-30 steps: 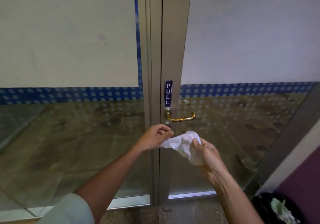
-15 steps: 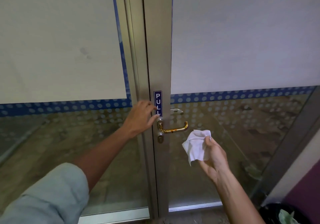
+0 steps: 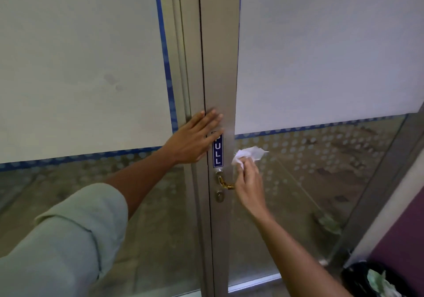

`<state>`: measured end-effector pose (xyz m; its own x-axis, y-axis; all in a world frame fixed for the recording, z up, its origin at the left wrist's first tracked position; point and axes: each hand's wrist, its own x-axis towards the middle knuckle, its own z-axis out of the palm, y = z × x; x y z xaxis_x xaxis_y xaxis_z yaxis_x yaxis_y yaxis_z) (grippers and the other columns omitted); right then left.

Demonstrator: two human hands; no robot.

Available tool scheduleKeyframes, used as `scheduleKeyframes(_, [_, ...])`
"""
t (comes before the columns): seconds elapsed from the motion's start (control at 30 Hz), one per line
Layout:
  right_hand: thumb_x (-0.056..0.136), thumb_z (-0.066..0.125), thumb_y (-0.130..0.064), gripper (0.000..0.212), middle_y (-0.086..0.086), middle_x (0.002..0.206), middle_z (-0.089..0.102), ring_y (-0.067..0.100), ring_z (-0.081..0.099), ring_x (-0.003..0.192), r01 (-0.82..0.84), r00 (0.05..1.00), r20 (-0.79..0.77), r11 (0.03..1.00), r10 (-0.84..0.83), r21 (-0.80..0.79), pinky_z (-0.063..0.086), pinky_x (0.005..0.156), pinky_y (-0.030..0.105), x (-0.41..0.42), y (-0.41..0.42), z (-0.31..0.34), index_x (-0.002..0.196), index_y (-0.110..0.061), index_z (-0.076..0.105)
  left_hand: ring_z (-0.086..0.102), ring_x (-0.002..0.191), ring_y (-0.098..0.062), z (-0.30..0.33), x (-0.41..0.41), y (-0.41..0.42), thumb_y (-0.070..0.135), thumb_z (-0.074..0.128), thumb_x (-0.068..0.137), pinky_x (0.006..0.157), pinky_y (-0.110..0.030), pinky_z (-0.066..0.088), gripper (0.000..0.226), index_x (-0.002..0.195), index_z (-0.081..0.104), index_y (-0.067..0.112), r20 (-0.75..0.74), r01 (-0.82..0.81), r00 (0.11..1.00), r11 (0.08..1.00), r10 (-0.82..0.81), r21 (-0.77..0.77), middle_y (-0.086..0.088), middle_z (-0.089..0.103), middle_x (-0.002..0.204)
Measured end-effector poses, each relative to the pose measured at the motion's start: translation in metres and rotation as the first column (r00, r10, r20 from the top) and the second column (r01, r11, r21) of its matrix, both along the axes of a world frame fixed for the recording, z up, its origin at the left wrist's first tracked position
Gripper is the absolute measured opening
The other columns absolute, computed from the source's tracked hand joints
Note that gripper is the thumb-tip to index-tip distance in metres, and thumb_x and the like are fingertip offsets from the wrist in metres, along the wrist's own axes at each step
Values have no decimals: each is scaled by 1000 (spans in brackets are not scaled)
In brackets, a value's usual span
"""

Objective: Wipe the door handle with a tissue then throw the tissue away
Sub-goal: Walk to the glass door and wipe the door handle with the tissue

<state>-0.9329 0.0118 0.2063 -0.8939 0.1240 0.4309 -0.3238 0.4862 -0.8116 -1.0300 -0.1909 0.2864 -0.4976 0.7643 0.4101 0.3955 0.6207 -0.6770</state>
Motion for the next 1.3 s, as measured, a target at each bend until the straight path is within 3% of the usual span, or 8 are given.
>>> scheduleKeyframes(0.13, [96, 42, -15, 28, 17, 142, 53, 31, 26, 149, -118, 991, 118, 829, 63, 547, 24, 118, 47, -16, -35, -40, 117, -11, 59, -2, 156, -41, -6, -13, -6, 45, 34, 102, 127, -54, 2, 71, 160, 18, 8, -58, 51, 997, 998, -52, -33, -25, 6, 168])
scheduleKeyframes(0.23, [100, 31, -33, 44, 6, 138, 59, 28, 37, 139, -83, 994, 111, 608, -8, 790, 16, 121, 47, -20, -44, -64, 127, -15, 61, -2, 156, -41, -10, -20, -7, 47, 29, 102, 127, -54, 1, 72, 160, 16, 6, -72, 85, 994, 996, -87, -25, -26, 4, 168])
scheduleKeyframes(0.47, [99, 33, -44, 56, 12, 100, 72, 28, 64, 98, 53, 998, -59, 693, -14, 719, 41, 108, 47, -31, -47, -55, 98, -7, 75, -3, 156, -43, -12, -25, -7, 52, 31, 102, 127, -53, -4, 77, 160, 15, 5, -115, 118, 986, 993, -119, -16, -26, 3, 168])
scheduleKeyframes(0.67, [95, 50, -6, 29, 15, 114, 59, 29, 64, 96, -11, 995, 68, 623, -69, 782, 51, 74, 35, -40, -46, -43, 123, -3, 56, 2, 156, -43, -11, -25, -6, 52, 21, 102, 127, -53, -2, 75, 160, 16, 5, -129, 107, 985, 994, -111, -38, -27, 5, 167])
scheduleKeyframes(0.8, [86, 61, -2, 17, 10, 91, 68, 25, 70, 71, 30, 993, 28, 481, -114, 876, 45, 58, 33, -39, -42, -40, 102, -8, 63, 0, 156, -44, -11, -25, -5, 51, 23, 102, 127, -54, -4, 75, 160, 14, 4, -147, 98, 984, 994, -103, -41, -27, 3, 167])
scheduleKeyframes(0.9, [81, 65, -6, 19, 4, 80, 70, 20, 69, 69, 87, 996, -70, 385, -58, 919, 51, 66, 31, -38, -38, -51, 99, -11, 67, -1, 156, -44, -11, -25, -5, 52, 25, 102, 127, -54, -4, 77, 161, 12, 5, -140, 92, 985, 995, -97, -41, -27, 1, 168])
scheduleKeyframes(1.07, [88, 53, -14, 47, 5, 98, 64, 22, 64, 86, 118, 989, -141, 371, 35, 921, 50, 94, 45, -38, -13, -73, 134, -4, 54, 0, 156, -44, -12, -25, -6, 54, 22, 102, 127, -53, -5, 77, 161, 12, 6, -153, 79, 984, 995, -87, -55, -27, 3, 168])
scheduleKeyframes(1.3, [87, 42, -12, 56, 5, 97, 56, 21, 57, 84, 84, 956, -166, 316, 241, 945, 43, 98, 52, -53, 26, -80, 143, -7, 37, 3, 156, -43, -9, -22, -5, 54, 22, 102, 127, -53, -3, 76, 161, 14, 6, -150, 66, 986, 996, -74, -61, -26, 5, 168])
